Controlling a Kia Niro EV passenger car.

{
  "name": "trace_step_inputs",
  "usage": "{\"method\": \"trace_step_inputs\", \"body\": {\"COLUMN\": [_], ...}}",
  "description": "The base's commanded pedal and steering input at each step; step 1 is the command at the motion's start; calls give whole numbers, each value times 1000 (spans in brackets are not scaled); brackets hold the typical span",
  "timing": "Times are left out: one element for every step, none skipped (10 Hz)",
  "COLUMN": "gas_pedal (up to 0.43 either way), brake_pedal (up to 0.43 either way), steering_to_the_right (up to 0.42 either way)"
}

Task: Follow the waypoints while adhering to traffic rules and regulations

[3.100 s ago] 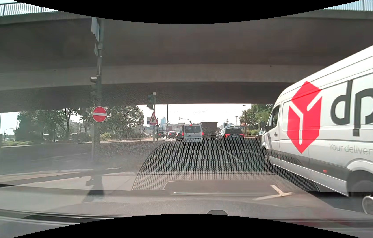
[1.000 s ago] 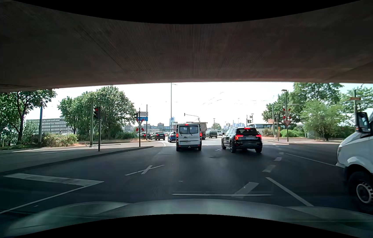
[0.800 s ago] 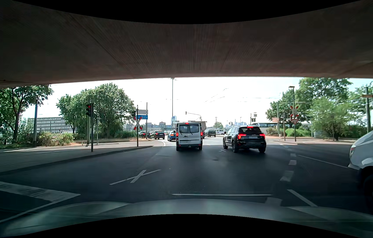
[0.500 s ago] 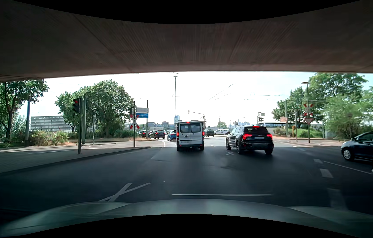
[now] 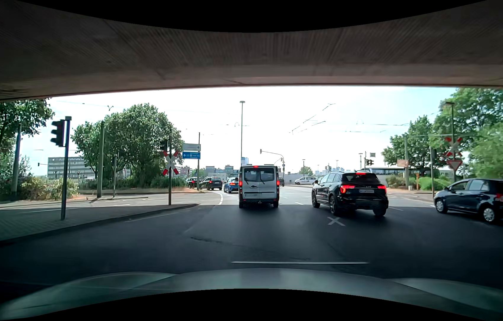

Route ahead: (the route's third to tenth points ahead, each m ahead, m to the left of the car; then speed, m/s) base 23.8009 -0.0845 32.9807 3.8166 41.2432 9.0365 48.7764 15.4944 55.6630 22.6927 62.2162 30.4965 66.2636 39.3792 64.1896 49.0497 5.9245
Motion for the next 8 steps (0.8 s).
{"method": "trace_step_inputs", "body": {"gas_pedal": [0, 0, 0, 0, 0, 0, 0, 0], "brake_pedal": [159, 159, 159, 159, 159, 159, 159, 159], "steering_to_the_right": [-39, -40, -40, -40, -40, -40, -40, -40]}}
